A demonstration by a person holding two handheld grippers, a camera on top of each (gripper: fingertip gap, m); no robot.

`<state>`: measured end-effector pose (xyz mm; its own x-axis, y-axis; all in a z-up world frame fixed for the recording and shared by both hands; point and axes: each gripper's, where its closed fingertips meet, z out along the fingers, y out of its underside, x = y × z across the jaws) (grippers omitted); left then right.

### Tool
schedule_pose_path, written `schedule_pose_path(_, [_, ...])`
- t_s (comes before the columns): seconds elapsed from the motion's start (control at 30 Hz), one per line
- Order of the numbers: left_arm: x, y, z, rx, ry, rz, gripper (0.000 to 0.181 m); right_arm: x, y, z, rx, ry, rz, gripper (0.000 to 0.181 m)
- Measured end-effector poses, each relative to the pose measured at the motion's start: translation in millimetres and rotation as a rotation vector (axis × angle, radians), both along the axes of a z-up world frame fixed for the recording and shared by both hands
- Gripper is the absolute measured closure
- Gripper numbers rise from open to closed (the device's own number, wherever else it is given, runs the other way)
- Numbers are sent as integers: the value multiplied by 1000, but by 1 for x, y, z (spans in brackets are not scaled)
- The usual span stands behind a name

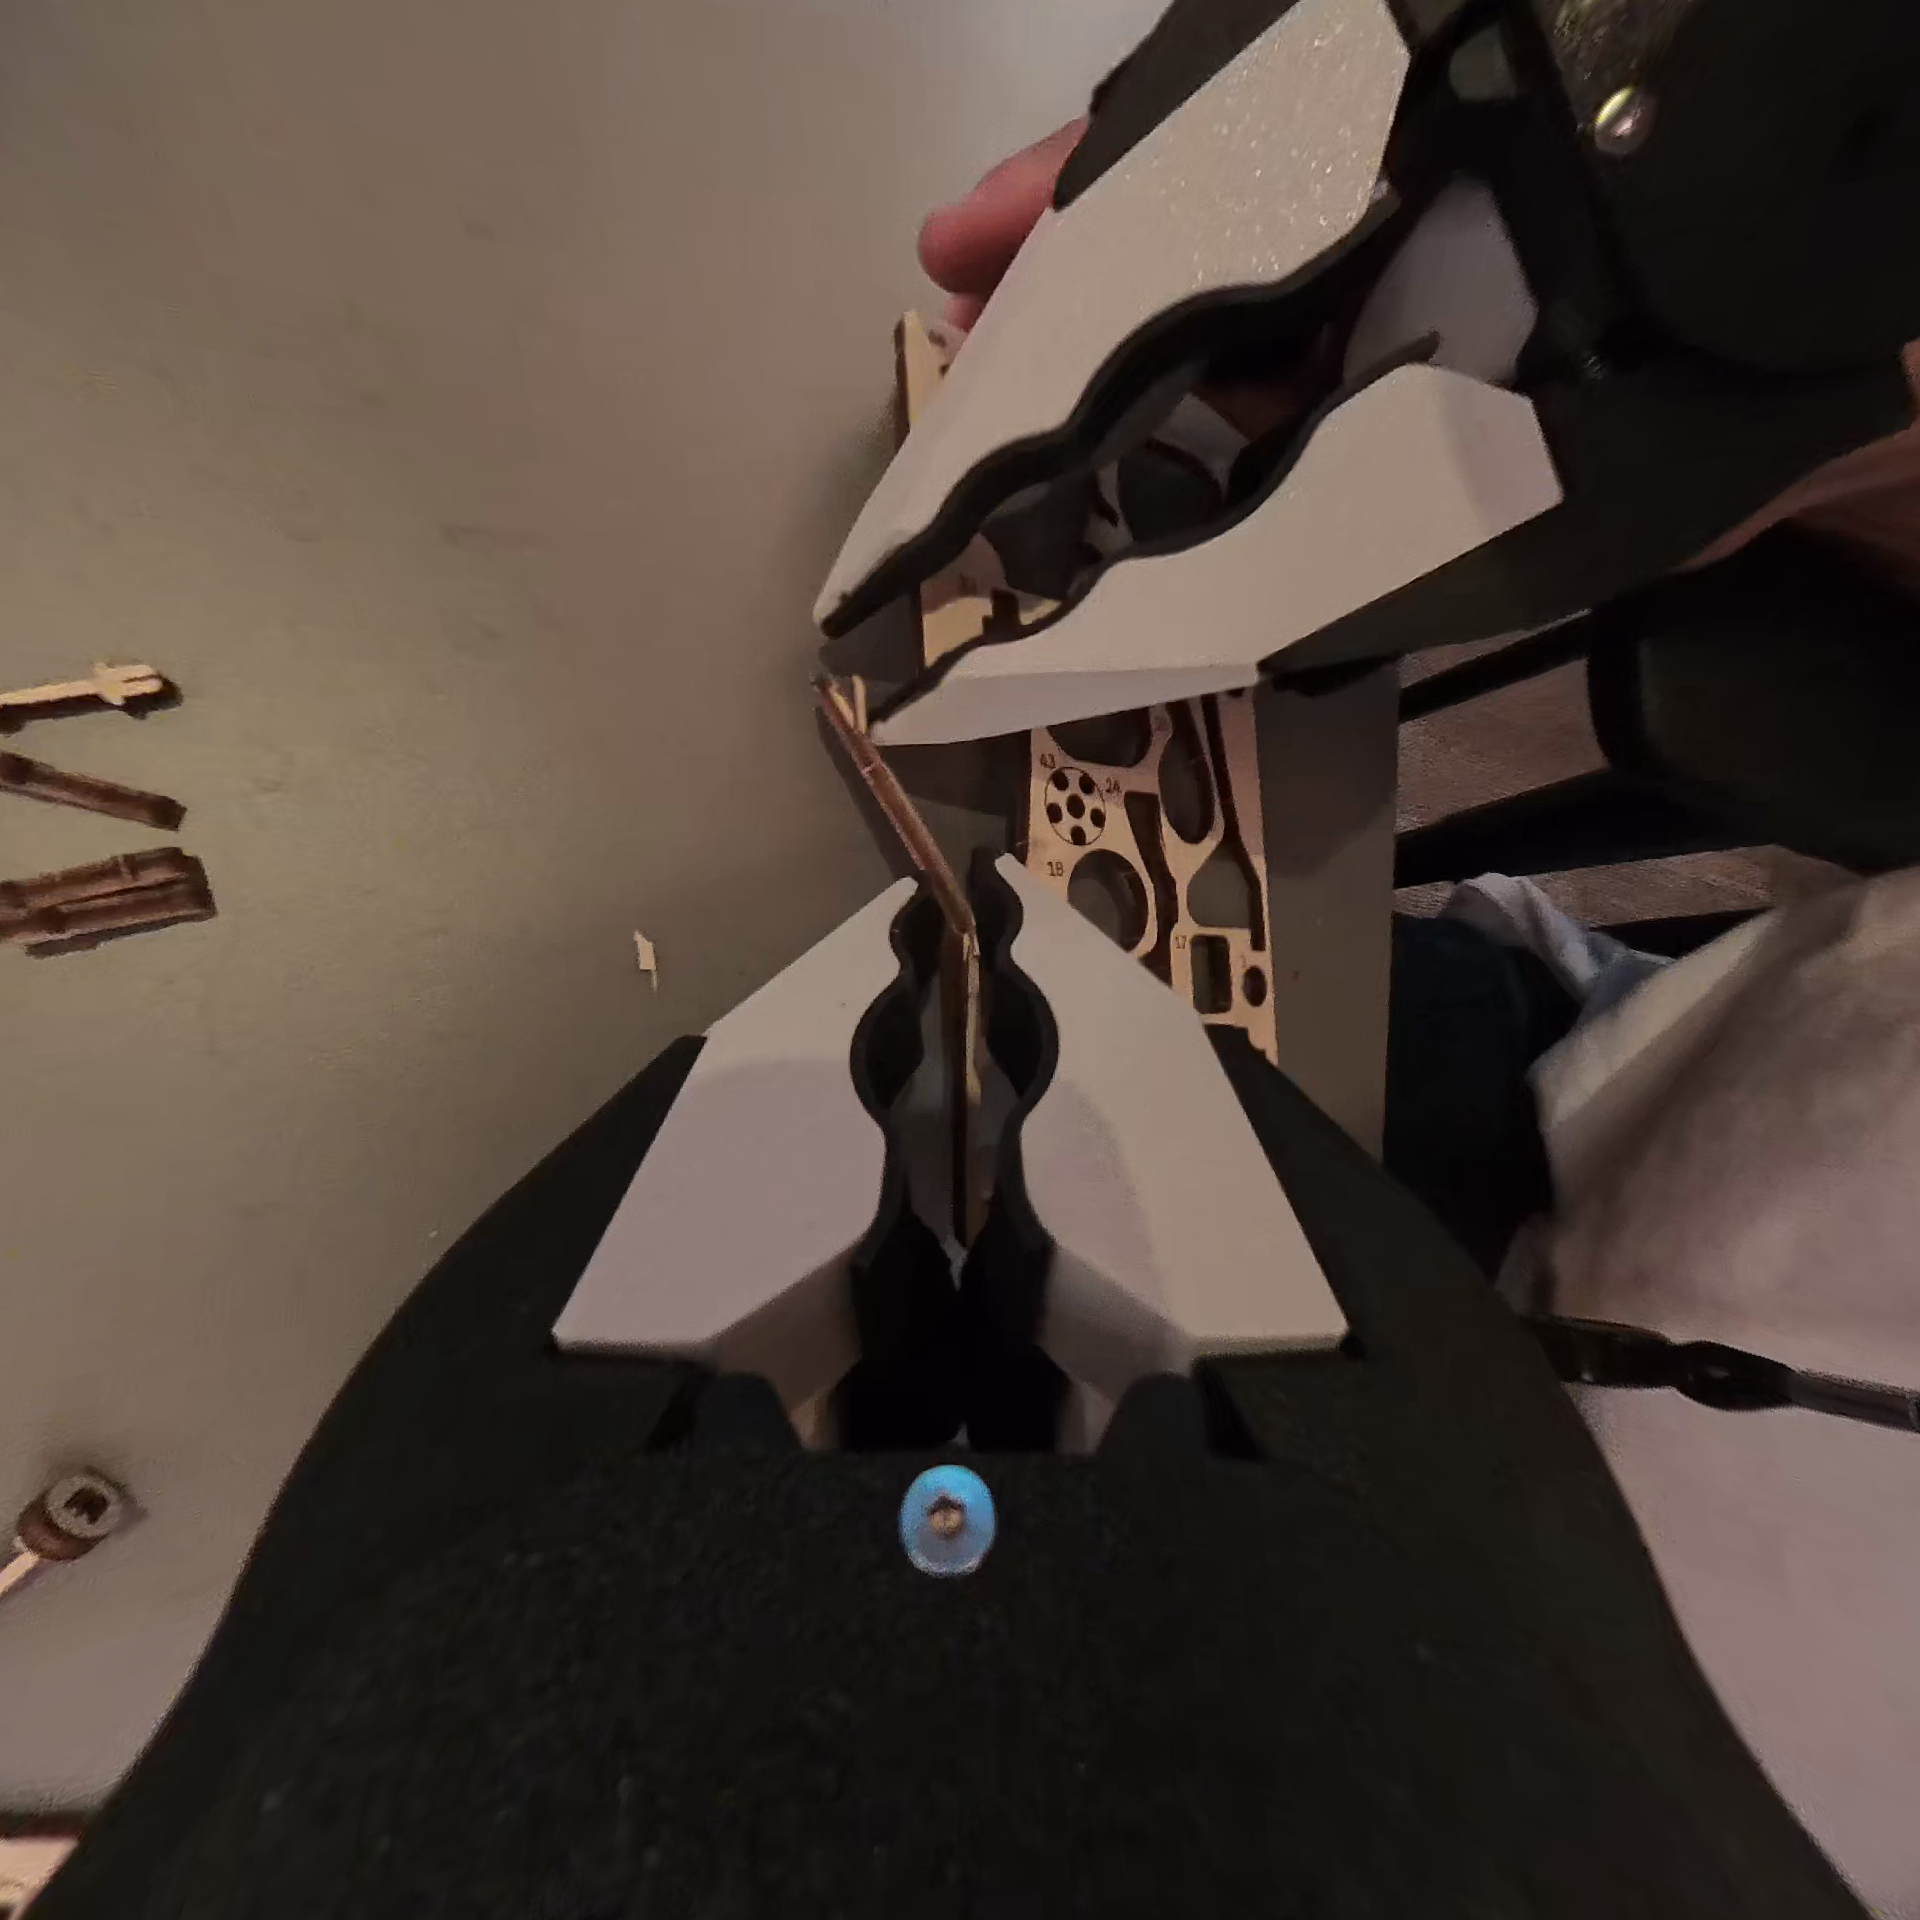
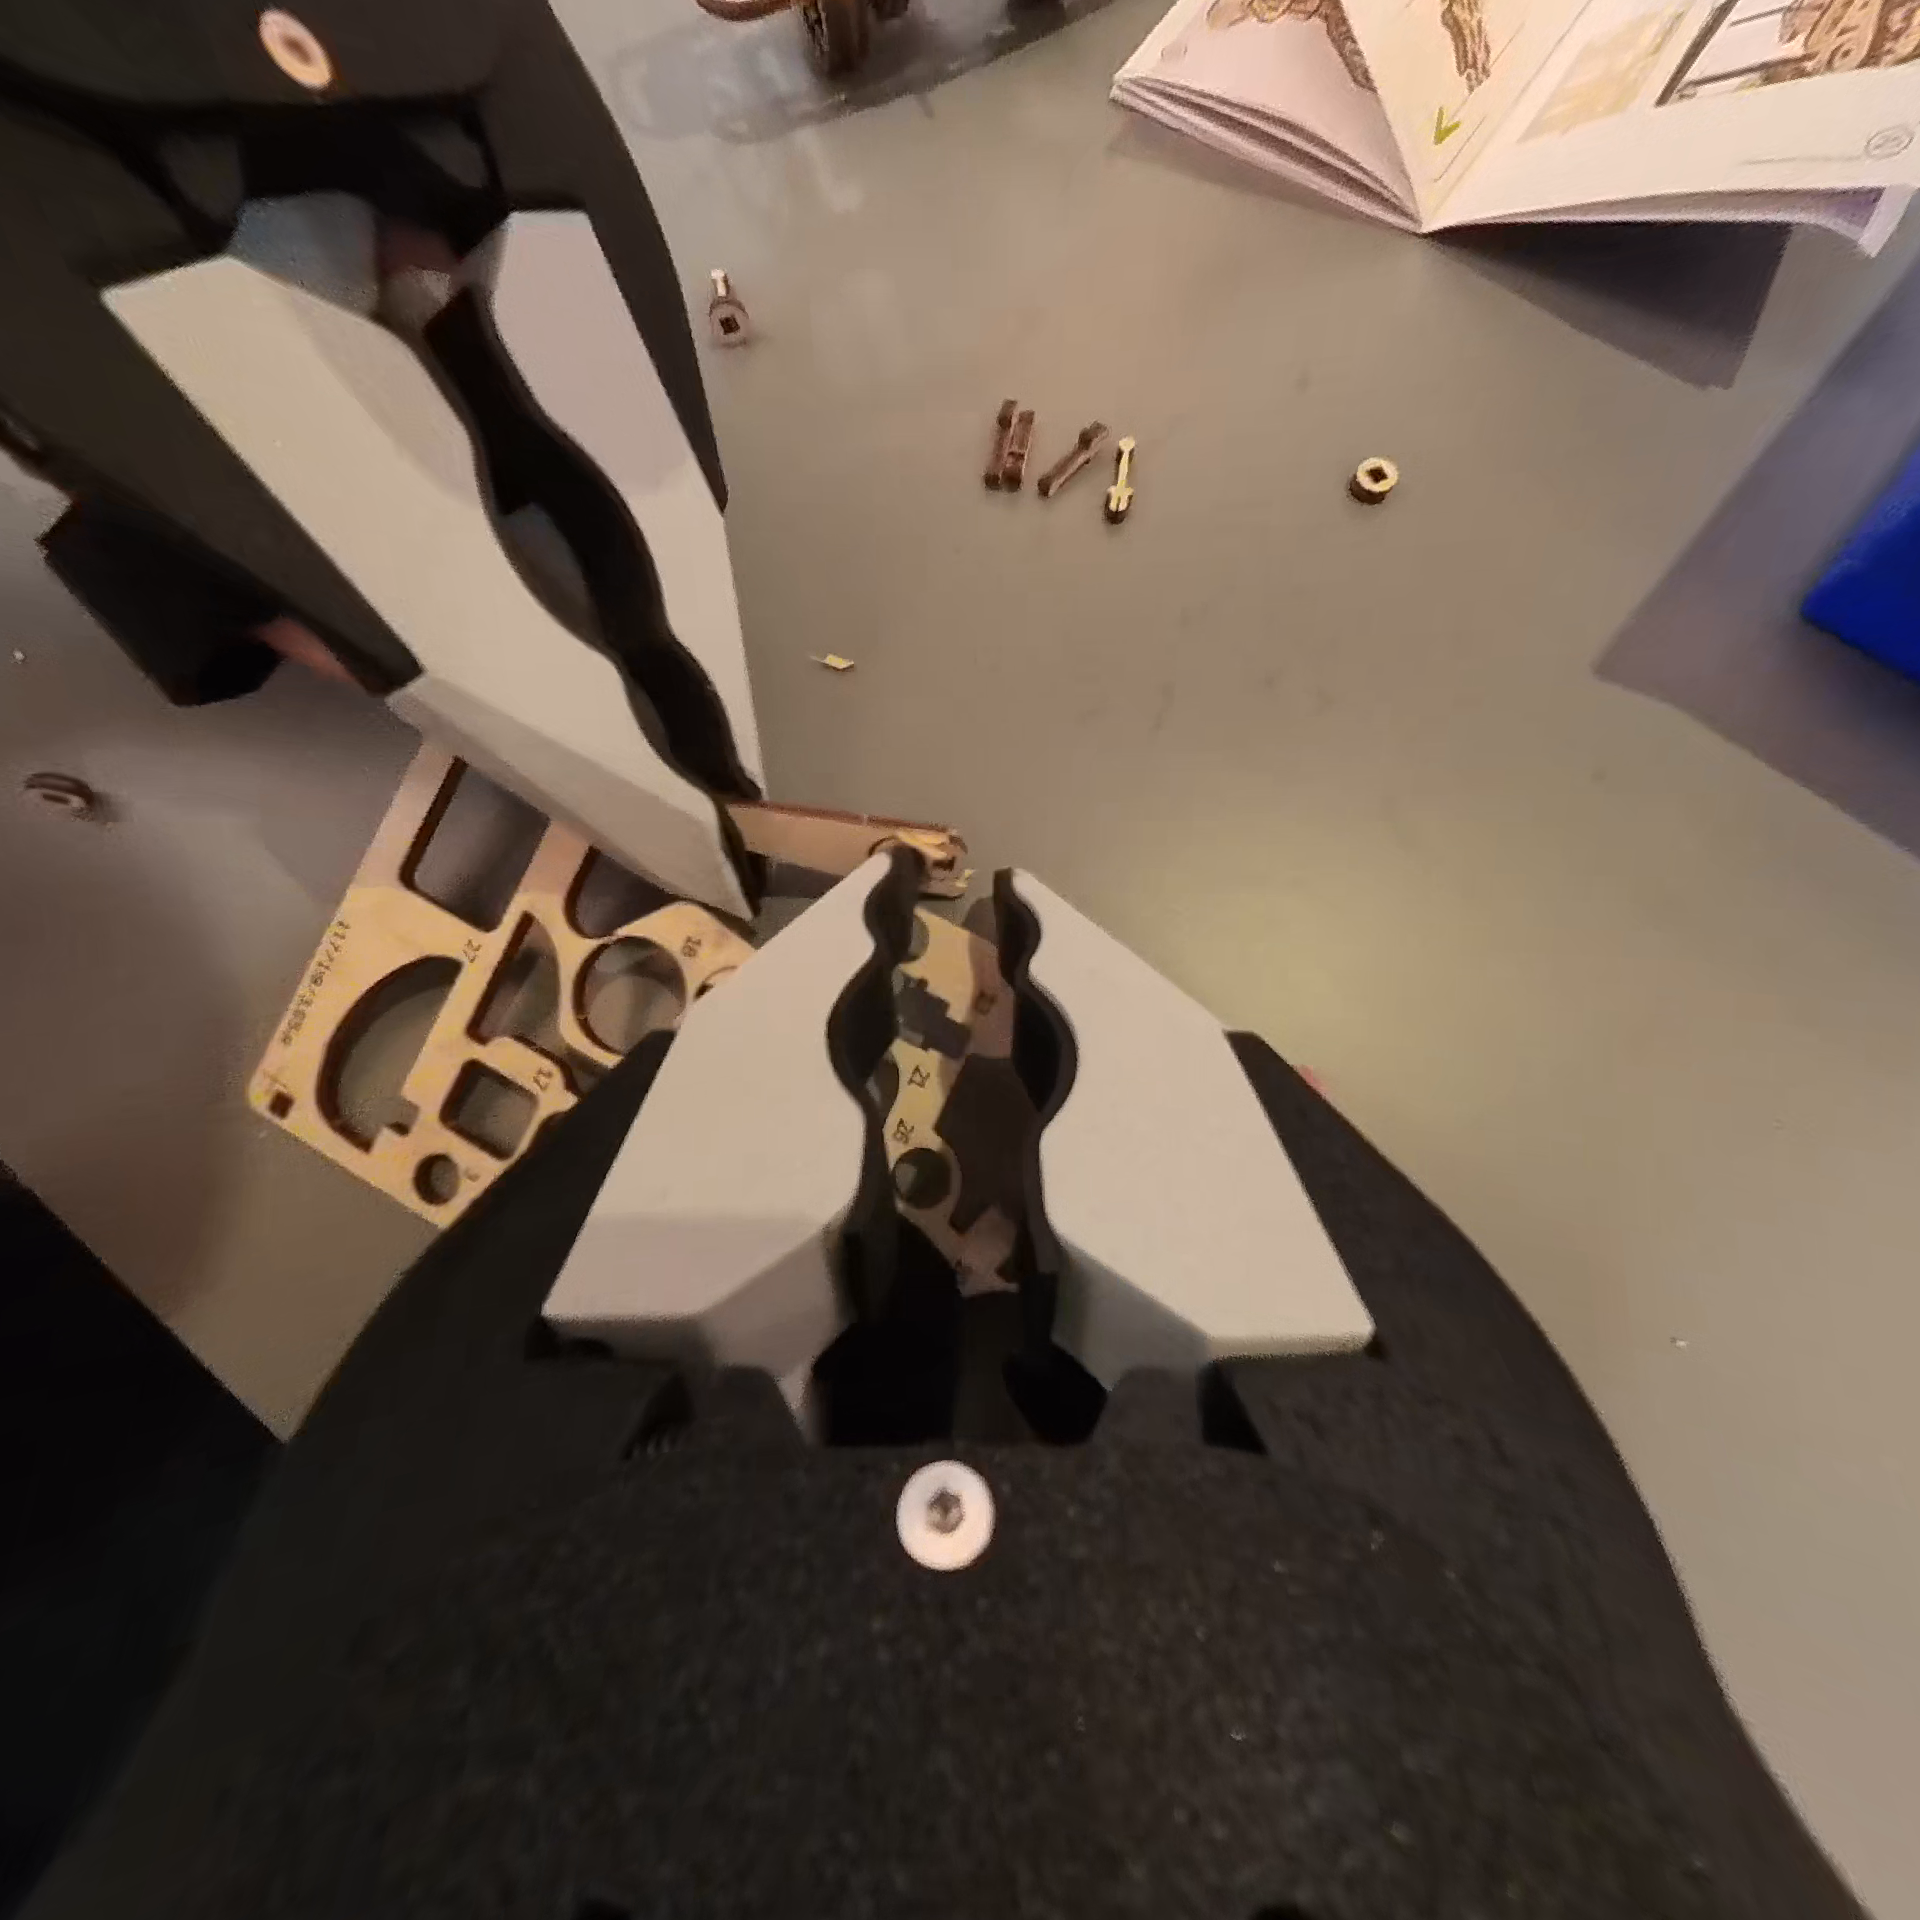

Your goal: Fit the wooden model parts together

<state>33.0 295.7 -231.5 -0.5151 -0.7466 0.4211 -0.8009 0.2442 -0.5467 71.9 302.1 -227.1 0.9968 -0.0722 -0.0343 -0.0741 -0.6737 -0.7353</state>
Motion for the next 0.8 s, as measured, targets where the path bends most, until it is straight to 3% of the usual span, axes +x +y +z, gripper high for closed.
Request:
schedule_pose_path(0.23, [0, 7, 1, -32, 50, 66, 181, -1, 0, 7, 49, 61, -21, 156])
schedule_pose_path(0.33, [1, 11, 13, -130, 59, 86, 181, -3, 1, 30, 168, 83, 15, 149])
schedule_pose_path(0.43, [1, 13, 27, -208, 27, 67, 181, -4, 3, 51, 295, 139, 51, 155])
schedule_pose_path(0.57, [-4, 12, 34, -270, 23, 37, 181, -3, 6, 44, 244, 211, 88, 163])
schedule_pose_path(0.8, [-2, 17, 54, -386, -9, 108, 181, 5, 7, 77, 404, 400, 12, 146])
